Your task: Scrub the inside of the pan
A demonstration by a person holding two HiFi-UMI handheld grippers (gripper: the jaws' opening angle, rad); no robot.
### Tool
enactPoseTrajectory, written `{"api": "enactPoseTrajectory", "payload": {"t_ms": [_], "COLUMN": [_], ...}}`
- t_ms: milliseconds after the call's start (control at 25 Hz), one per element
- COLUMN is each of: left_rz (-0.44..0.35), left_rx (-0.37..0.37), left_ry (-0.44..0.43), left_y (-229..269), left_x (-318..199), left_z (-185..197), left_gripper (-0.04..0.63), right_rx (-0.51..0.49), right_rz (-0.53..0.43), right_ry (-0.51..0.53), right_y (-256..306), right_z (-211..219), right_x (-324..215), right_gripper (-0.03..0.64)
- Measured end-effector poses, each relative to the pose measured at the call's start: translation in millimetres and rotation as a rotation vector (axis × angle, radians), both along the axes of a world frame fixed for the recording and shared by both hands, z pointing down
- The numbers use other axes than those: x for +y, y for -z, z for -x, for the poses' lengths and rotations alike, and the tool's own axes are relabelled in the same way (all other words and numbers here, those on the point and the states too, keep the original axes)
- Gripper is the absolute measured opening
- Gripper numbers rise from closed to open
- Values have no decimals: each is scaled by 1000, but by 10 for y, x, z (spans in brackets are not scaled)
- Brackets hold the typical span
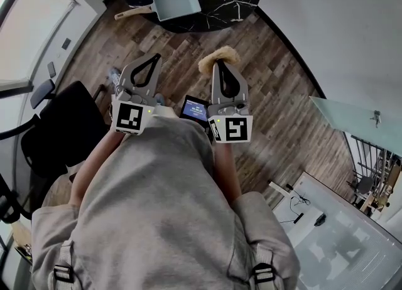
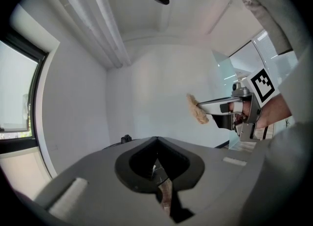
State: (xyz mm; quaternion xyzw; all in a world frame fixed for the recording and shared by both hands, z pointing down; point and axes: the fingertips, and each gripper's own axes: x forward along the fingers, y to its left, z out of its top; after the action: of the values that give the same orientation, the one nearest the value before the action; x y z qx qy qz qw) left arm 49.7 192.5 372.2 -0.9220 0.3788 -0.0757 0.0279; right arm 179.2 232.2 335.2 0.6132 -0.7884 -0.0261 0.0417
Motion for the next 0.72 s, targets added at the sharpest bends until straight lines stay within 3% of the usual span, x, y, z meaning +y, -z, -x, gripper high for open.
{"api": "enactPoseTrajectory", "payload": {"t_ms": [720], "left_rz": [-17], "left_rx": [-34], "left_ry": [-22], "left_y": [-116], "left_x": [14], "left_z": [45], "left_gripper": [2], "right_rx": [-12], "right_rz": [19], "right_ry": [-15], "right_y": [-93], "right_z": [-25], "right_x": [-47], "right_gripper": [20]}}
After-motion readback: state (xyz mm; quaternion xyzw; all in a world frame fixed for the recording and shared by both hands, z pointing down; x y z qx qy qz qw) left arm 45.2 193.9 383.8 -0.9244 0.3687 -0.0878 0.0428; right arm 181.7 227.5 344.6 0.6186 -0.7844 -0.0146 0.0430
